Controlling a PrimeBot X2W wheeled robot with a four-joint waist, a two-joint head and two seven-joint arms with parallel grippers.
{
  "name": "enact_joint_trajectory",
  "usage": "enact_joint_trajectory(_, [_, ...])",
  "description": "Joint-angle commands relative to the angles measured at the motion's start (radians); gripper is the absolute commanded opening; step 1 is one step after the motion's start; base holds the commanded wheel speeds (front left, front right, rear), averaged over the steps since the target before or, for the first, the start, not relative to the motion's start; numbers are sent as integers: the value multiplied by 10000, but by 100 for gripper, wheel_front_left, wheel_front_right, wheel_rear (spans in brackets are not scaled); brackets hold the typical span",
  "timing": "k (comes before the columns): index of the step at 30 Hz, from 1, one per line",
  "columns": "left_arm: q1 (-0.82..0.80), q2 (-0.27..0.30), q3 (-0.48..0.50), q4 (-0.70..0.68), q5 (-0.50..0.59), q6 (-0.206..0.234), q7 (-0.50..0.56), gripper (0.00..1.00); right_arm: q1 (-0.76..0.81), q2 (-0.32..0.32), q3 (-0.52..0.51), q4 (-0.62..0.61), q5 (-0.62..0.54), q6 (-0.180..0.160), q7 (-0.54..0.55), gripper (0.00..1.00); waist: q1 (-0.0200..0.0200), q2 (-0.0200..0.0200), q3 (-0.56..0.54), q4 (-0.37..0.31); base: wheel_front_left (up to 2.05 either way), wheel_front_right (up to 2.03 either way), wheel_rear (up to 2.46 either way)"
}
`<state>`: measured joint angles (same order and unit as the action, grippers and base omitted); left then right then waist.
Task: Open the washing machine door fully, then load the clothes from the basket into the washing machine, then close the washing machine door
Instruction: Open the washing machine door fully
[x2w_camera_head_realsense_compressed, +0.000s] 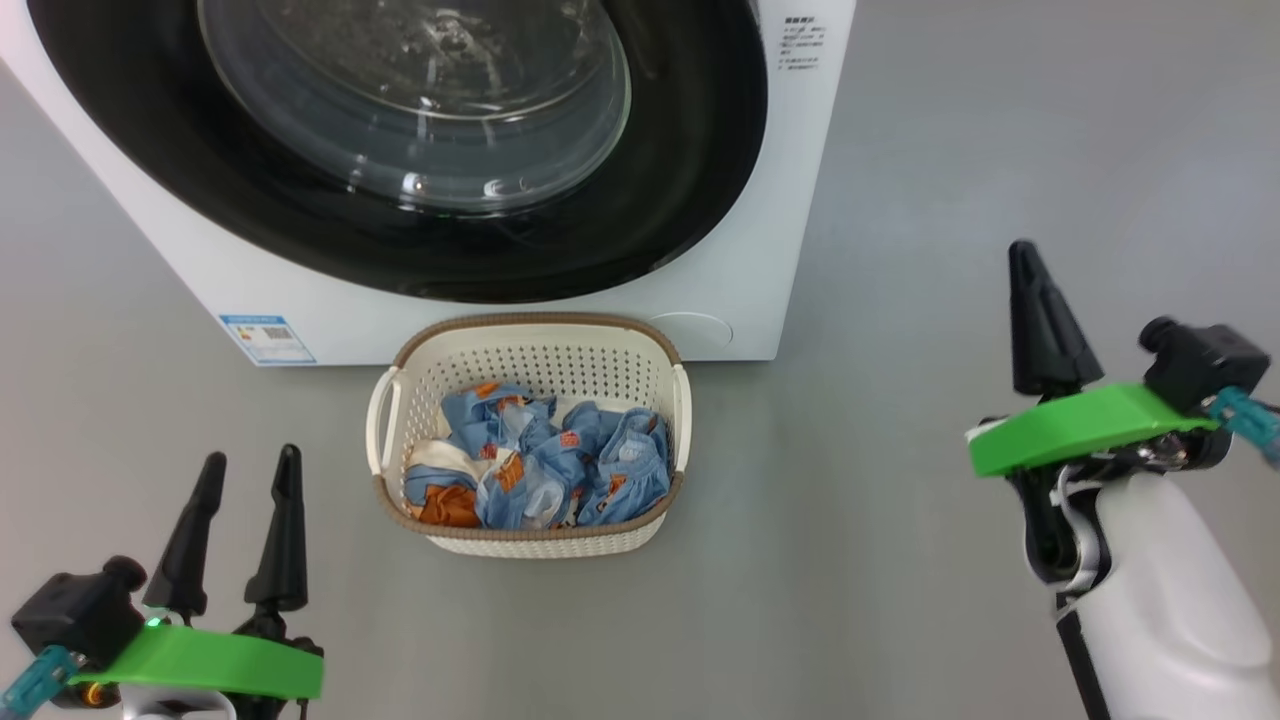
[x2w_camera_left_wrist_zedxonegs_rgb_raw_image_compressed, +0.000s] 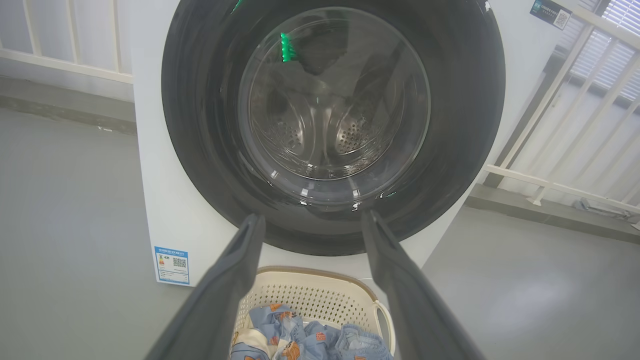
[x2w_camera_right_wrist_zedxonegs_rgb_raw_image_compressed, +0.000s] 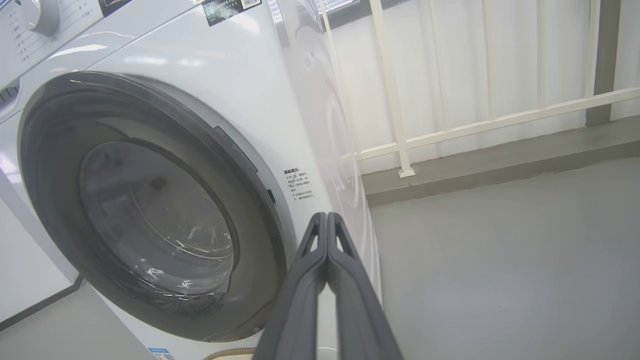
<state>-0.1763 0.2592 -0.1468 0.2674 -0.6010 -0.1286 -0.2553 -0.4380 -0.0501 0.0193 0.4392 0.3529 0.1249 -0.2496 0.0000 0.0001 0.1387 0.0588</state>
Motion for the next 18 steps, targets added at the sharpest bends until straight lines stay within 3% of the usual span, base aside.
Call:
enact_joint_trajectory(1, [-466, 373, 303, -336, -213, -21, -65, 100, -547, -1, 27, -225, 666, 58, -122, 0, 0, -1, 254, 185, 0, 0, 0])
enact_joint_trajectory(10, [-588, 635, 247, -583, -523, -21, -65, 100, -1719, -1, -59, 194, 2709, 58, -99, 0, 0, -1, 775, 370, 0, 0, 0])
enact_joint_trajectory(18, [-738, 855, 205, -817, -764, -21, -65, 100, -2843, -158, 63, 538, 4796, 58, 648, 0, 0, -1, 1300, 515, 0, 0, 0])
